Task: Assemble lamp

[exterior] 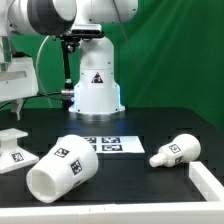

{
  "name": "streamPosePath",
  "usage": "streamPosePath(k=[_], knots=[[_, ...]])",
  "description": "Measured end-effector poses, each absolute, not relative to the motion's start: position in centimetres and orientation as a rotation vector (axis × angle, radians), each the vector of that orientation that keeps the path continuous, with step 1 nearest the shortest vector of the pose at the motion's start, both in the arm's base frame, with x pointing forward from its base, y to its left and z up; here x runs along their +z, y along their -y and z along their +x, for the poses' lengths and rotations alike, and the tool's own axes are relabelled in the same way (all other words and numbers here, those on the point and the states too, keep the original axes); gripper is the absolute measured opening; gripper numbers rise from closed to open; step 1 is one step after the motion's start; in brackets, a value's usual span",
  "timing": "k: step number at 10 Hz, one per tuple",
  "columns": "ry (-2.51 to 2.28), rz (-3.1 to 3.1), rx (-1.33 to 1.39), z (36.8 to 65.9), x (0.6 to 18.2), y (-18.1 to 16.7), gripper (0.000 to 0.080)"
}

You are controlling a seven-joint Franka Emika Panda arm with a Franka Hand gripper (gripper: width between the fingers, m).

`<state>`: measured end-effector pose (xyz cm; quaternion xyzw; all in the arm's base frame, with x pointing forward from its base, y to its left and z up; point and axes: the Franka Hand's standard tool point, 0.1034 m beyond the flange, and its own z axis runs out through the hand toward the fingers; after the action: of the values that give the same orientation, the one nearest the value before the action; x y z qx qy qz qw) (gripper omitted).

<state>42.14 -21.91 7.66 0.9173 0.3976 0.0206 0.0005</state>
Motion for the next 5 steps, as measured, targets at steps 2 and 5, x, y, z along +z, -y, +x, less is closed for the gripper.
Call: streamPosePath(k=[2, 5], knots=[[-1.244, 2.884, 0.063, 42.4, 7.1, 21.1, 0.07], [-1.245, 2.882, 0.047, 41.9, 5.9, 20.9, 0.07]])
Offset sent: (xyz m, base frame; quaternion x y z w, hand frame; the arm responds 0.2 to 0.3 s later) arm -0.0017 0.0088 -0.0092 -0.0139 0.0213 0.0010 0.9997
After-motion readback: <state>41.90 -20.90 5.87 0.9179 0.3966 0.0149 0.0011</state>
